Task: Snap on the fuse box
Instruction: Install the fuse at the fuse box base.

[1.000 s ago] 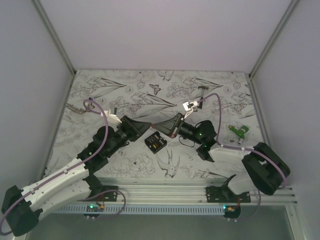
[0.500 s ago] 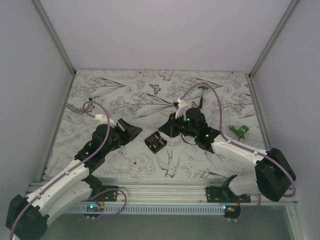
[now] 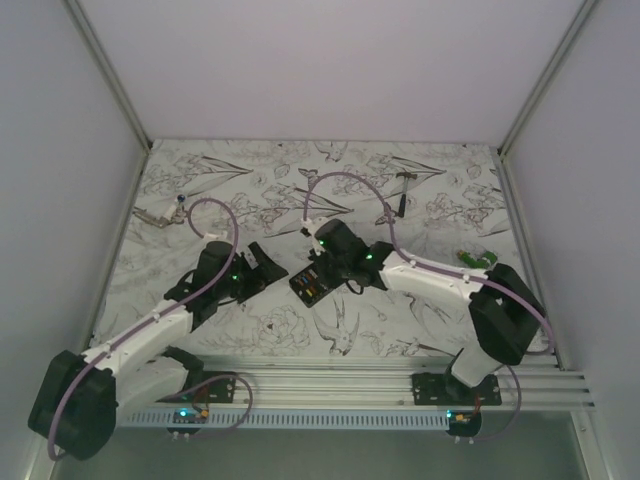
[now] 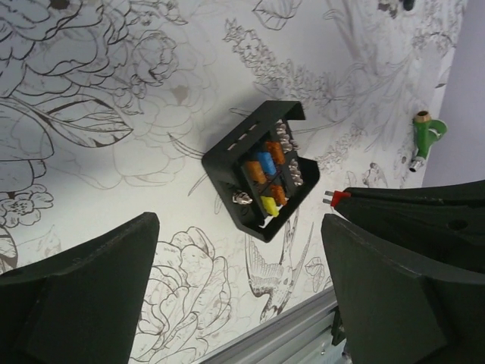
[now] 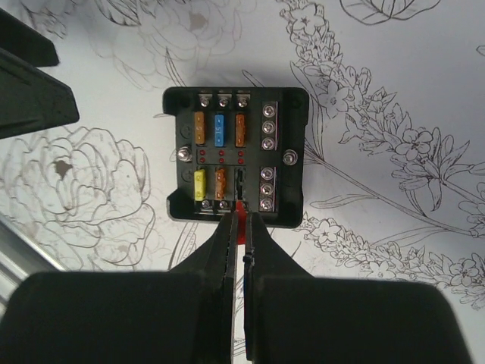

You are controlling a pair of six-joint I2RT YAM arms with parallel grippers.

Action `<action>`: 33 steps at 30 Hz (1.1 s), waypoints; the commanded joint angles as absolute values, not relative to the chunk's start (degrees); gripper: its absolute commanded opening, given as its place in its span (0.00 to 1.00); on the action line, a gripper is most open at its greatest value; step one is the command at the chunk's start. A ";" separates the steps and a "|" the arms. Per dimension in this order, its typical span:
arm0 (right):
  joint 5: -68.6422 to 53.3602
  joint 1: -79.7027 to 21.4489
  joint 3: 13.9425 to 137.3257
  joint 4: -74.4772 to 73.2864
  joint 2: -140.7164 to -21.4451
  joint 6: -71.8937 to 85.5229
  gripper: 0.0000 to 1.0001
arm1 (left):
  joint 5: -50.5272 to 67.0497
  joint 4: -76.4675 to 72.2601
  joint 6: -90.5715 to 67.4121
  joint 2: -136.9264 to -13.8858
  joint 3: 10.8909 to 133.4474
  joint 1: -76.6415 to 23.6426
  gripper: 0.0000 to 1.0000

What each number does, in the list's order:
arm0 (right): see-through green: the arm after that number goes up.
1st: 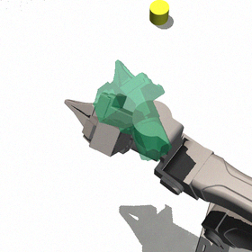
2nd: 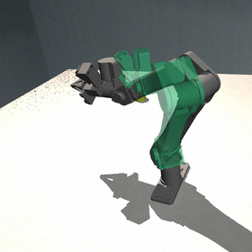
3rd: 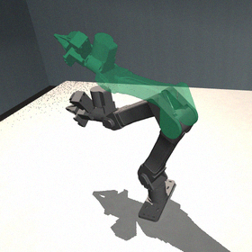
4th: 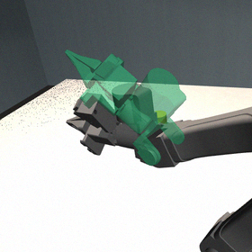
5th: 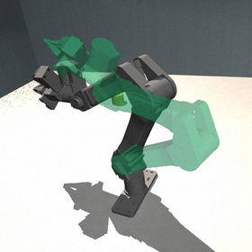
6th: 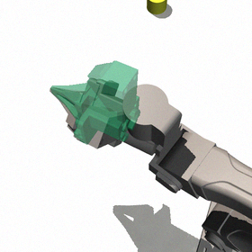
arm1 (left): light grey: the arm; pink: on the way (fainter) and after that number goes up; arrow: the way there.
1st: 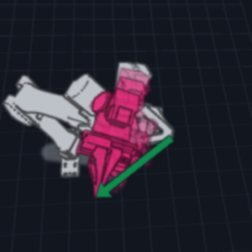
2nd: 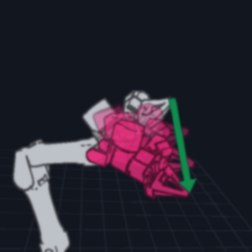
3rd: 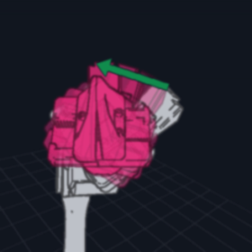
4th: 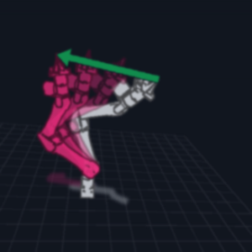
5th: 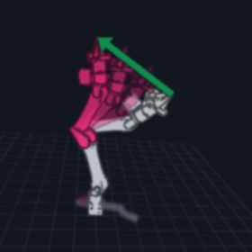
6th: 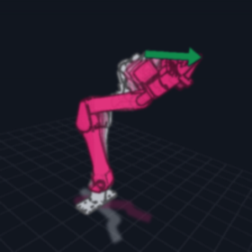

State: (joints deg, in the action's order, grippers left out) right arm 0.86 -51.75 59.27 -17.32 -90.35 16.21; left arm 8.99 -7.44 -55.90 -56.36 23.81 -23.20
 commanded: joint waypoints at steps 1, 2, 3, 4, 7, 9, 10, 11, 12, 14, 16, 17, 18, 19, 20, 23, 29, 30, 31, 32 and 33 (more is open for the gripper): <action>6.24 -53.71 64.66 -25.43 -94.45 13.29 0.00 | 12.21 -7.02 -54.86 -59.33 24.18 -21.33 0.94; 6.50 -53.97 65.37 -26.00 -95.05 13.13 0.00 | 12.57 -7.03 -55.04 -60.11 24.19 -20.88 0.96; 6.66 -54.23 66.05 -26.35 -95.68 13.09 0.00 | 12.96 -7.10 -55.12 -60.79 24.23 -20.51 0.97; 6.87 -54.49 66.62 -26.68 -96.36 13.01 0.00 | 13.22 -7.18 -55.11 -61.50 24.20 -20.16 0.99; 7.71 -55.21 68.92 -28.12 -98.56 12.79 0.00 | 14.31 -7.36 -55.53 -63.18 24.05 -18.79 0.99; 8.59 -55.66 70.18 -29.05 -99.91 12.69 0.00 | 15.29 -7.38 -56.01 -64.12 23.92 -17.65 0.99; 8.72 -55.82 70.81 -29.43 -100.46 12.66 0.00 | 15.63 -7.36 -56.21 -64.61 23.86 -17.20 0.99; 8.79 -55.96 71.36 -29.94 -100.94 12.66 0.00 | 16.06 -7.43 -56.46 -65.02 23.70 -16.74 0.99; 8.72 -56.18 71.87 -30.27 -101.43 12.60 0.00 | 16.34 -7.47 -56.66 -65.45 23.67 -16.25 0.99; 8.86 -56.54 72.85 -30.85 -102.25 12.54 0.00 | 16.58 -7.51 -56.79 -65.89 23.49 -15.70 0.99; 9.44 -56.76 73.47 -31.39 -102.85 12.60 0.00 | 16.45 -7.55 -56.94 -65.85 23.15 -15.26 0.99; 9.61 -56.83 73.72 -31.65 -103.10 12.67 0.00 | 16.49 -7.56 -56.98 -65.69 22.98 -15.08 0.99; 9.74 -56.93 73.88 -31.80 -103.32 12.72 0.00 | 16.59 -7.56 -57.03 -65.42 22.88 -14.74 0.99; 9.73 -57.02 74.10 -31.88 -103.69 12.73 0.00 | 16.70 -7.56 -57.03 -65.21 22.66 -14.50 0.99; 9.85 -57.08 74.35 -32.02 -103.97 12.74 0.00 | 16.82 -7.56 -57.12 -64.91 22.51 -14.10 0.99; 10.14 -57.21 75.15 -32.27 -104.77 12.74 0.00 | 17.28 -7.55 -57.21 -64.03 22.05 -13.45 0.99; 10.12 -57.64 76.36 -32.87 -106.19 12.68 0.00 | 17.50 -7.55 -57.59 -62.96 21.32 -13.01 0.99; 10.42 -57.72 76.47 -33.02 -106.30 12.77 0.00 | 17.42 -7.56 -57.69 -62.86 21.26 -12.96 0.99; 10.66 -57.74 76.43 -33.18 -106.39 12.89 0.00 | 17.40 -7.56 -57.74 -62.73 21.19 -12.88 0.99; 10.72 -57.74 76.46 -33.26 -106.47 12.96 0.00 | 17.41 -7.56 -57.74 -62.54 21.16 -12.90 0.99; 10.86 -57.73 76.51 -33.29 -106.61 13.05 0.00 | 17.45 -7.51 -57.74 -62.39 21.11 -12.81 0.99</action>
